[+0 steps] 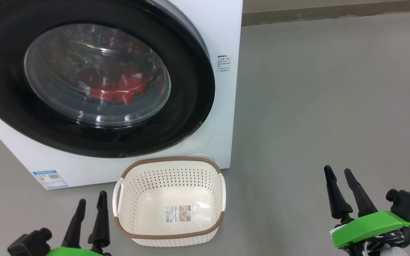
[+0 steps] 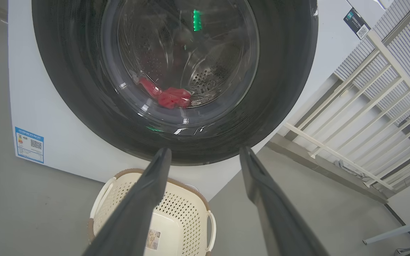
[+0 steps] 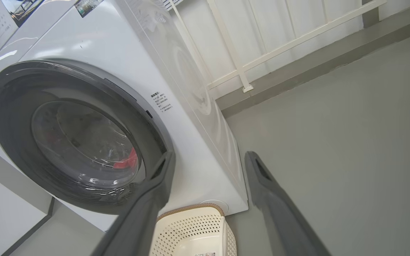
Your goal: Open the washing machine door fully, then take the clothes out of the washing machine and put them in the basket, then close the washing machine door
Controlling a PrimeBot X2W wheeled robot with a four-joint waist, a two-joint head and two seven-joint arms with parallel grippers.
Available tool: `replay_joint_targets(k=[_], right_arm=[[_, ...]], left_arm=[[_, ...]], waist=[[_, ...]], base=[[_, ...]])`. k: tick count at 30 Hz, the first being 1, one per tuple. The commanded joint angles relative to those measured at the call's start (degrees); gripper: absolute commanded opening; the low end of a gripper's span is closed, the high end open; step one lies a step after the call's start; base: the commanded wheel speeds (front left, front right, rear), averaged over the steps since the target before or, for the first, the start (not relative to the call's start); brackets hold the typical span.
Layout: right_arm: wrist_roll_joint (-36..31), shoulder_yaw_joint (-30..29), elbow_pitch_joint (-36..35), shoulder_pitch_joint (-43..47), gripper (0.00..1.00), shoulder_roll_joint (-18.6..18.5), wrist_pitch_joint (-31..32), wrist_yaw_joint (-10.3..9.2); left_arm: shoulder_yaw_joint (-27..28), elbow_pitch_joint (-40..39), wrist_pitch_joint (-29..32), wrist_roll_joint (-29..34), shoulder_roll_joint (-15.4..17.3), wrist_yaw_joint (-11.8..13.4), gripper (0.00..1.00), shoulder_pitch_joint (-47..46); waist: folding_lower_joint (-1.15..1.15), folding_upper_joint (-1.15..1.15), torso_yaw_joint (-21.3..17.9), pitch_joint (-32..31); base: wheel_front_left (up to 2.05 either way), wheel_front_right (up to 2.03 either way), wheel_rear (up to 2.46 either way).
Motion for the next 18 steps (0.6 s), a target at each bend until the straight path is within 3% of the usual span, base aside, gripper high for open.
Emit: replay_joint_targets(k=[1,18], right_arm=[[-2.08,1.29,-1.62,-3.00,1.00,-0.87,-1.00,0.02],[-13.48,2.96,-2.57,-3.67,1.00,-1.48,-4.02,0.02]], left_arm=[[1.53,-1.63,-0.87,2.19,1.14,0.26,1.00,-2.69],[1.42,-2.18,-3.92,13.96,1.44,0.60,1.00,-3.52]], waist=[[0.00,0.00,-0.02,0.03],[0.00,0.00,-0.32,-0.42]], base=[[0.00,0.00,0.00],[0.00,0.00,0.00]])
